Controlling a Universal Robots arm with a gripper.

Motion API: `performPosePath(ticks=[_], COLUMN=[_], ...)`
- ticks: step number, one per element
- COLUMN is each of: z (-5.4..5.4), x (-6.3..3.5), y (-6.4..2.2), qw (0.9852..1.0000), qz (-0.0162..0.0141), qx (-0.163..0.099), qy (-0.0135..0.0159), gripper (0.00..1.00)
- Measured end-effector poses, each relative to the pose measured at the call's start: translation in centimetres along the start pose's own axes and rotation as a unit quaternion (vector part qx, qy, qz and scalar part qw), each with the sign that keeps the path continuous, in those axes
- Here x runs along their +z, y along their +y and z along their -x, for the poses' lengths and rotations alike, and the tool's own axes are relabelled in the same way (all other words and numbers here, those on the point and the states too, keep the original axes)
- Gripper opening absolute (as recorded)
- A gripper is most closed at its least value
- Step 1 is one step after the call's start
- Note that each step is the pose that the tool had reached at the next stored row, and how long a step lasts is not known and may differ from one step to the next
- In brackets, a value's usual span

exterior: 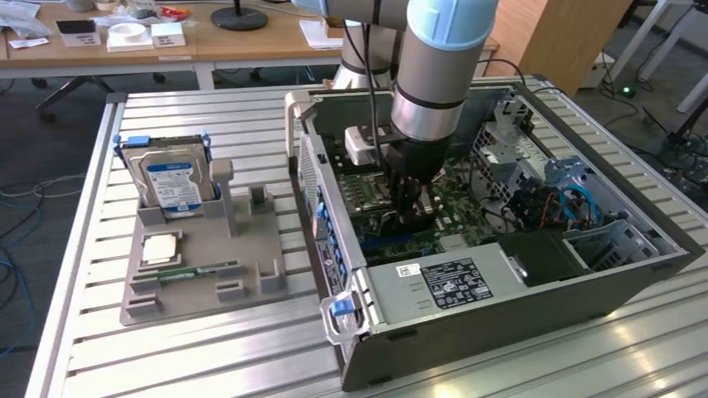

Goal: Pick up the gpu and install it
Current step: 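Insert the gpu into the slot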

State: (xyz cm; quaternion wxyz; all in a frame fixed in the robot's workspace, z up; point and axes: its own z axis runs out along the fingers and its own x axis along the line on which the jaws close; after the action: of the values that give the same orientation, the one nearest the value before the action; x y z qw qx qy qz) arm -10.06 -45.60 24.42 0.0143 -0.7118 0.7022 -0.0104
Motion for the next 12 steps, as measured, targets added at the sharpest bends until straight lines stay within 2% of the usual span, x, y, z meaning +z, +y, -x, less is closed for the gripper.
performPosePath(ticks=[12], z=[0.01], x=[-0.06], y=[-0.01], qw=[1.0000], qz=[-0.0001], qx=[0.000], qy=[-0.0001], gripper=[0.26])
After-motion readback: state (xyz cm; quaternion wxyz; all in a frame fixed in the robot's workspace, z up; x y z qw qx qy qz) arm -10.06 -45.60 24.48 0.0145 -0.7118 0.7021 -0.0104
